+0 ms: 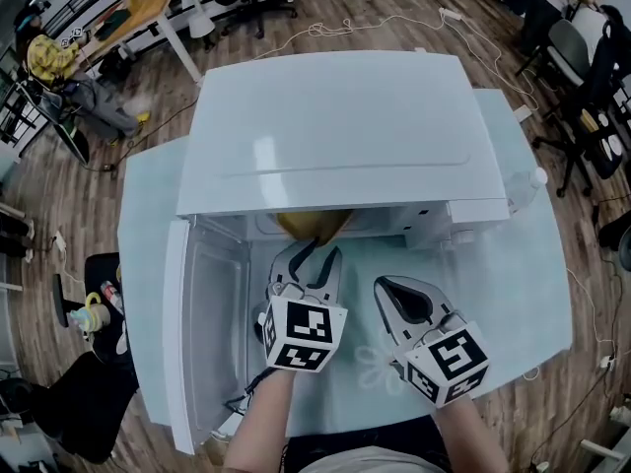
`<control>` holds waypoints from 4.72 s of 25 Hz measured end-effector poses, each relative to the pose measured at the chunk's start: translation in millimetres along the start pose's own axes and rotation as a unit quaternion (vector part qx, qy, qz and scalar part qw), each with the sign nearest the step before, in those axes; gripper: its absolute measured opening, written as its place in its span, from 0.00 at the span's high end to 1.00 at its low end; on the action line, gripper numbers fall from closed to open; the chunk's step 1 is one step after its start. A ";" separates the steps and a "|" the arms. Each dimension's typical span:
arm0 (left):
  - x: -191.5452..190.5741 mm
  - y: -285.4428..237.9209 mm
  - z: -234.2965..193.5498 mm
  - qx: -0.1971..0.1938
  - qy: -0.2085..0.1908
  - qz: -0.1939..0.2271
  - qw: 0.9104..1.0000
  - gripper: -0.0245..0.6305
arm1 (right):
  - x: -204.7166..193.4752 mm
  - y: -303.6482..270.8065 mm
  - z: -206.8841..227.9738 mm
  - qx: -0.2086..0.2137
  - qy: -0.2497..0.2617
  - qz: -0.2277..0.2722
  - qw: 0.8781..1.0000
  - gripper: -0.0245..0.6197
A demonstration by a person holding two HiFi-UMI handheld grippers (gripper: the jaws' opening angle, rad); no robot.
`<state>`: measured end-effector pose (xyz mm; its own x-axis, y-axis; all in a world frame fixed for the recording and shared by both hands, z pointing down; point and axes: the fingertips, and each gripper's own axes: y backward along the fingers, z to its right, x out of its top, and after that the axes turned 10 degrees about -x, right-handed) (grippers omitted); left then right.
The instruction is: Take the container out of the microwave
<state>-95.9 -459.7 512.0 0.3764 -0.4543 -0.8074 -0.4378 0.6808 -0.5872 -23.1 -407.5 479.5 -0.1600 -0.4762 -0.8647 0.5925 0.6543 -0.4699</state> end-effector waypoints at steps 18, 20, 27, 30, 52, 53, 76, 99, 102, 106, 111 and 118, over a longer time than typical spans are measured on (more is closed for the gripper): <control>-36.0 -31.9 -1.1 -0.012 -0.032 -0.089 0.995 0.87 | -21.7 -1.4 -4.8 0.002 -0.027 -0.031 0.999 0.95; -37.0 -32.1 3.1 -0.012 -0.046 -0.094 0.994 0.90 | -21.1 0.4 -2.8 -0.003 -0.030 -0.029 0.999 0.95; -36.8 -27.1 30.5 -0.051 -0.068 -0.099 0.991 0.91 | -26.6 11.9 -0.7 -0.019 -0.031 -0.028 0.999 0.95; -36.8 -23.0 41.4 -0.071 -0.056 -0.096 0.991 0.91 | -28.1 18.3 -2.0 -0.025 -0.033 -0.025 0.999 0.95; -25.6 47.9 102.7 -0.087 0.043 -0.022 0.995 0.91 | -28.0 90.1 -29.9 0.006 -0.016 0.017 1.000 0.95; -25.7 51.5 108.2 -0.086 0.050 -0.018 0.995 0.91 | -31.5 96.3 -29.3 0.007 -0.017 0.018 1.000 0.95; 0.6 154.7 238.0 -0.026 0.064 0.055 0.996 0.91 | -53.1 228.1 -53.2 0.094 0.032 0.095 0.990 0.95; 39.9 231.2 296.4 -0.043 0.043 0.187 0.980 0.91 | -27.4 288.9 -59.5 0.102 0.051 0.147 0.983 0.95; 38.1 231.6 299.7 -0.044 0.045 0.188 0.980 0.91 | -29.1 290.2 -56.1 0.095 0.060 0.144 0.983 0.95; 35.4 227.9 298.5 -0.042 0.047 0.187 0.980 0.91 | -28.0 293.9 -58.5 0.100 0.075 0.144 0.982 0.95; 35.6 224.5 297.0 -0.041 0.056 0.189 0.980 0.91 | -34.0 296.5 -63.5 0.105 0.092 0.139 0.980 0.95; 31.6 222.5 303.0 -0.043 0.045 0.178 0.982 0.91 | -37.3 299.1 -59.0 0.085 0.093 0.134 0.983 0.95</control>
<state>66.0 -148.4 373.2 0.1150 -0.2473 -0.9621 -0.5967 0.7571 -0.2660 113.5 -159.4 360.7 -0.1124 -0.1733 -0.9784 0.7539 0.6266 -0.1976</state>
